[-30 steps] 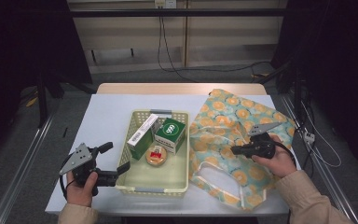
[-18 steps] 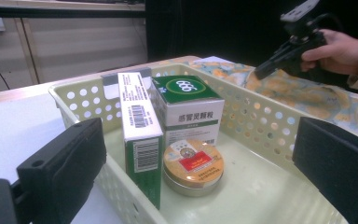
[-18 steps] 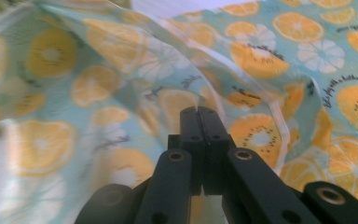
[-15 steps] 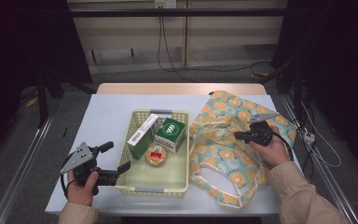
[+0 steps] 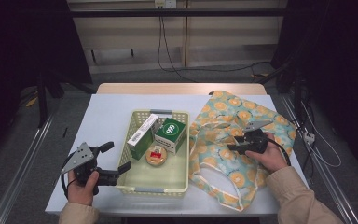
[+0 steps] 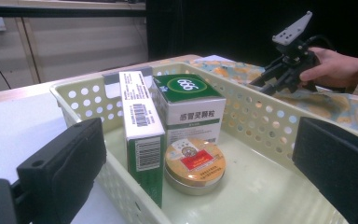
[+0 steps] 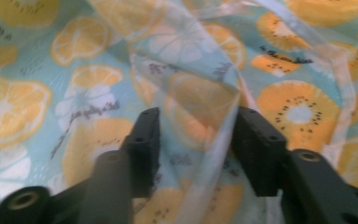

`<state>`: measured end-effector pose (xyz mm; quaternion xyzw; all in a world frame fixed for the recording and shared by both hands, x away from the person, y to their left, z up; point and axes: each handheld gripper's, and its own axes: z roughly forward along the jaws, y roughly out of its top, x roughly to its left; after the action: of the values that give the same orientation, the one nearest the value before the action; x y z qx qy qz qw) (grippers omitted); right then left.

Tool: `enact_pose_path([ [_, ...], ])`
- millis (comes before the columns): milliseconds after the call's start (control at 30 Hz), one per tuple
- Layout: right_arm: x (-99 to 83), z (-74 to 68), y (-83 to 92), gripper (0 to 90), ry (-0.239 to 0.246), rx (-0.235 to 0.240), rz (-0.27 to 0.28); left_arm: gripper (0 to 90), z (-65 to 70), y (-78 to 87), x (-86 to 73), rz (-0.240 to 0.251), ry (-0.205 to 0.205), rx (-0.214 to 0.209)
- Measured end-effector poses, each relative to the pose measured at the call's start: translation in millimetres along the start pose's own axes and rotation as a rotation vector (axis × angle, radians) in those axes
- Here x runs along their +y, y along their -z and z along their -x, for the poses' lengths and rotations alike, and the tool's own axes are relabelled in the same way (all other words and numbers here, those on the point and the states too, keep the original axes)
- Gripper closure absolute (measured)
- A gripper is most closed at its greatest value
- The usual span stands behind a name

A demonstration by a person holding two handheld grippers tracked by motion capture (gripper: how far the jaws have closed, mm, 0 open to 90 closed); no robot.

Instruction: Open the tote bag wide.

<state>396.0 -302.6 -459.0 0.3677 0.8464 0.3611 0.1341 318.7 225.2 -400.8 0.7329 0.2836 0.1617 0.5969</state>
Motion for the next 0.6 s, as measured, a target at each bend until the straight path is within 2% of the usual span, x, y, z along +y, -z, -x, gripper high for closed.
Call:
enact_pose_path([
  [33,0.1,-2.1,0.4,47.5,0.013,-0.007,-0.007,2.4,-0.1,-0.1,0.2,0.001,-0.001,0.001],
  [133,0.5,-3.4,0.1,39.9,0.012,-0.043,-0.015,2.4,-0.2,-0.6,0.1,-0.002,-0.001,0.001],
  [200,0.0,-0.5,-1.3,41.9,0.003,-0.039,-0.007,2.4,0.1,-0.9,0.3,-0.002,-0.003,0.002],
  [333,0.7,5.7,-3.1,58.4,-0.007,-0.056,0.012,2.4,0.3,-1.0,0.3,-0.003,-0.004,0.002],
  [367,1.5,7.1,-3.1,64.1,-0.011,-0.067,0.009,2.4,0.3,-1.0,0.3,-0.004,-0.005,0.003],
  [433,3.2,8.6,-3.7,70.0,-0.013,-0.076,0.003,2.4,0.6,-1.1,0.3,-0.002,-0.003,0.0],
  [533,6.1,6.8,-3.6,85.8,-0.007,-0.093,-0.016,2.4,0.4,-1.7,-0.1,-0.005,-0.005,-0.003],
  [600,7.1,5.8,-3.4,88.8,-0.016,-0.089,-0.022,2.4,0.1,-2.1,-0.3,-0.008,-0.006,-0.004],
])
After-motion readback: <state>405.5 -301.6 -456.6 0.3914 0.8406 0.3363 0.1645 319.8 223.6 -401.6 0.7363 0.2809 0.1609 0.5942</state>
